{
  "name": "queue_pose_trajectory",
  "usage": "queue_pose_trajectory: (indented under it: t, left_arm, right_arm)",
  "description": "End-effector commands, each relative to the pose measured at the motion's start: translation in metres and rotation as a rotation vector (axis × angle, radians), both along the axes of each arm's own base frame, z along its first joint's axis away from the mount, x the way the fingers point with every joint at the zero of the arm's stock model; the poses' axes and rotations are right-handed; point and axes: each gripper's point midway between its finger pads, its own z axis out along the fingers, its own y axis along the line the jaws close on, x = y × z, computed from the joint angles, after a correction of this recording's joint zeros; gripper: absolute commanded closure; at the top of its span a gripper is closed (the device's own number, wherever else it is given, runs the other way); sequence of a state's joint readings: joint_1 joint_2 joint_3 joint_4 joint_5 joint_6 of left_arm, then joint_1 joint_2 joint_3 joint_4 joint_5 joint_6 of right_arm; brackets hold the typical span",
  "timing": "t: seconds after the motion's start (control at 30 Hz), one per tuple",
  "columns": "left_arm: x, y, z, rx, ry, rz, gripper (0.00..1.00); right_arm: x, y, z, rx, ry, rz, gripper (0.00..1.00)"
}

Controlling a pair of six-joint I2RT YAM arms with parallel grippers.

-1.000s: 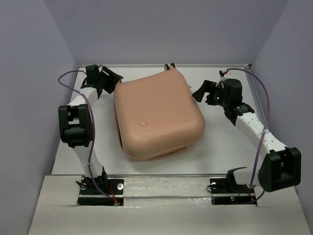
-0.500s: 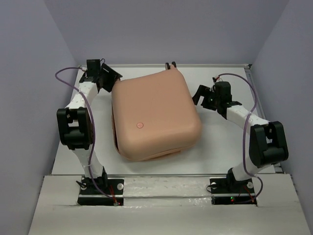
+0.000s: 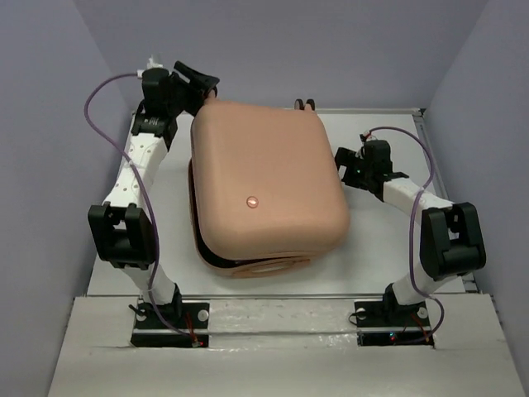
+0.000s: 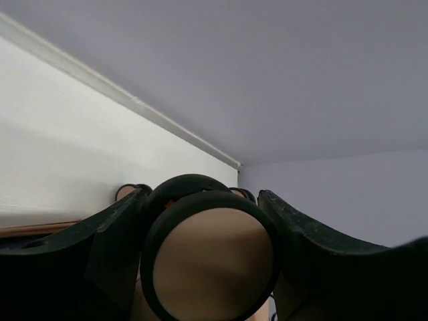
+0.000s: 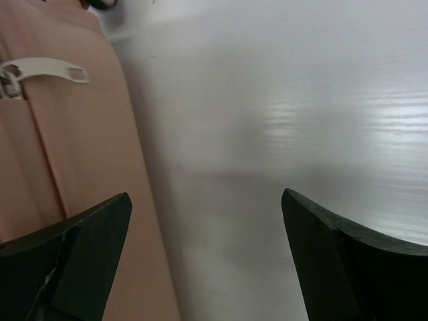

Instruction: Pack the luggage

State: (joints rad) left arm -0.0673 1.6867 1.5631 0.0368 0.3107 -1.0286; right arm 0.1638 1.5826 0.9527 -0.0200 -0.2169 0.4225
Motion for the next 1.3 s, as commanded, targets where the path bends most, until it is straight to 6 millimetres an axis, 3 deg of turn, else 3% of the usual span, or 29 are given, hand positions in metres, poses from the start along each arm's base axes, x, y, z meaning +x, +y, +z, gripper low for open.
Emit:
queue_pose_trajectory:
  t: [0.0,0.1,0.2,0.37,0.47,0.63,0.83,1.03,1.07,1.13,1.2,1.23,1.27]
  left_arm:
    - [-0.047,-0.052,0.189,-0.038,-0.454,-0.153,0.94]
    - [-0.034,-0.037,0.173,-0.027,-0.384,-0.147,0.94]
    - [-0.022,-0.025,0.132,-0.033,-0.290,-0.165,0.94]
    - [-0.011,-0.001,0.087,-0.030,-0.194,-0.149,0.94]
    - [0.001,0.032,0.060,-0.013,-0.143,-0.117,0.94]
    - [0.011,0.052,0.008,0.008,-0.037,-0.130,0.94]
    - [0.021,0.072,-0.039,0.031,0.042,-0.120,0.94]
    - [0.038,0.089,-0.049,0.076,0.059,-0.098,0.94]
    - [0.037,0.090,-0.045,0.087,0.046,-0.093,0.94]
    - [0.031,0.097,-0.018,0.134,-0.013,-0.041,0.94]
    - [0.021,0.109,0.008,0.196,-0.086,0.029,0.61]
    - [0.006,0.121,0.044,0.239,-0.152,0.119,0.42]
    - [-0.003,0.130,0.060,0.282,-0.185,0.165,0.13]
  right_arm:
    - [-0.021,0.044,-0.003,0.063,0.044,0.156,0.00]
    - [-0.021,0.042,0.001,0.049,0.045,0.149,0.00]
    - [-0.024,0.036,-0.001,0.020,0.051,0.138,0.00]
    - [-0.026,0.032,-0.012,-0.005,0.083,0.129,0.00]
    - [-0.029,0.028,-0.021,-0.025,0.105,0.114,0.00]
    - [-0.034,0.022,-0.025,-0.041,0.112,0.095,0.01]
    - [-0.037,0.013,-0.017,-0.064,0.093,0.076,0.05]
    - [-0.045,0.009,-0.012,-0.075,0.086,0.066,0.04]
    - [-0.046,0.008,-0.011,-0.076,0.082,0.064,0.04]
    - [-0.047,0.006,-0.007,-0.082,0.074,0.055,0.06]
    - [-0.044,0.006,0.007,-0.073,0.043,0.050,0.11]
    - [-0.044,0.007,0.013,-0.067,0.031,0.049,0.20]
    - [-0.042,0.007,0.027,-0.055,-0.001,0.043,0.25]
